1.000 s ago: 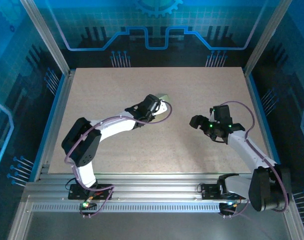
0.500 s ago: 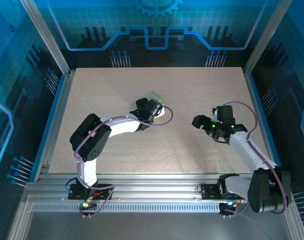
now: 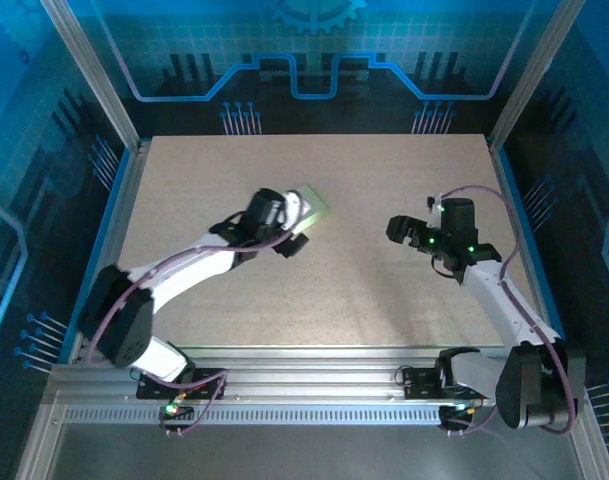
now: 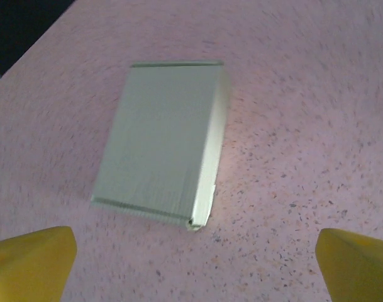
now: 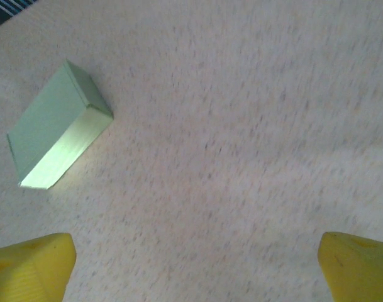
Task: Fold the paper box
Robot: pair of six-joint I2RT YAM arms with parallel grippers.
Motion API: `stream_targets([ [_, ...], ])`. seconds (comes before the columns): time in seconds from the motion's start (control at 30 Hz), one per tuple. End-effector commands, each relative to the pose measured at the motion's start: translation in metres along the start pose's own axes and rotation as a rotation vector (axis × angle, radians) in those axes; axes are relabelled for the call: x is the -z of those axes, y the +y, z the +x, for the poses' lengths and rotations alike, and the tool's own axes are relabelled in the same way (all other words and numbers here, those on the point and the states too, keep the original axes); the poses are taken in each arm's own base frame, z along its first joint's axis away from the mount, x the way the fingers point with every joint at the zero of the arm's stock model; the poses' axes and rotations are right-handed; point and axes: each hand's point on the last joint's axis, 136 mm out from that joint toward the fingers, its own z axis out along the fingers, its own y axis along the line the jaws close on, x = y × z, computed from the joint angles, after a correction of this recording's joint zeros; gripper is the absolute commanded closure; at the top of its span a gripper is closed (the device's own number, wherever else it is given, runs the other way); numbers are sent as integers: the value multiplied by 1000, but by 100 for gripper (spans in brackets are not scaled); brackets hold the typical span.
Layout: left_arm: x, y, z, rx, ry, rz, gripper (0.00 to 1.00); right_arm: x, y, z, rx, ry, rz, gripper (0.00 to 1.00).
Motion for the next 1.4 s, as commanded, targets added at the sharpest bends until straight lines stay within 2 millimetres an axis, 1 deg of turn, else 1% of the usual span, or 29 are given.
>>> stream_targets([
  [0.0,15,10,8,333,-91,71,1,8,-9,-36,203,-210,110,0],
  [0.07,25,28,20,416,-127,9,1,8,-14,-42,281,-290,159,0],
  [0.1,29,38,30,455,-143,-34,1,7,-16,-44,318,-329,179,0],
  [0.13,34,47,37,490,-163,-74,1,6,-19,-45,339,-348,193,0],
  [0.2,44,70,59,544,-177,-186,1,2,-30,-45,383,-355,257,0],
  [0.23,49,78,69,551,-173,-221,1,1,-34,-45,402,-356,282,0],
  [0.27,54,85,80,549,-169,-261,1,0,-39,-46,415,-374,310,0],
  [0.33,62,96,96,548,-183,-329,1,-2,-45,-46,420,-437,324,0],
  [0.4,69,103,99,541,-226,-333,1,-10,-51,-40,432,-465,314,0],
  [0.47,70,114,109,547,-253,-381,1,-21,-59,-33,423,-453,310,0],
  [0.5,69,119,113,561,-272,-387,1,-28,-62,-28,417,-441,296,0],
  [0.53,65,119,115,564,-308,-366,1,-33,-64,-28,410,-445,284,0],
  [0.57,62,123,117,560,-347,-361,1,-36,-64,-27,410,-418,275,0],
  [0.6,58,122,118,538,-384,-346,1,-37,-61,-29,411,-424,250,0],
  [0.63,57,124,116,514,-433,-353,1,-38,-61,-31,399,-446,231,0],
  [0.7,49,132,116,500,-456,-376,1,-48,-66,-26,386,-425,215,0],
  [0.8,31,140,119,509,-427,-364,1,-62,-70,-18,389,-425,193,0],
  [0.87,16,144,127,533,-398,-345,1,-69,-65,-18,413,-385,177,0],
  [0.93,7,148,131,538,-393,-352,1,-71,-63,-17,426,-374,178,0],
  [1.0,1,152,134,572,-326,-343,1,-72,-61,-17,434,-372,181,0],
  [1.1,4,162,140,606,-321,-401,1,-73,-61,-18,438,-373,186,0],
  [1.37,4,162,140,603,-324,-402,1,-74,-60,-17,448,-369,192,0],
])
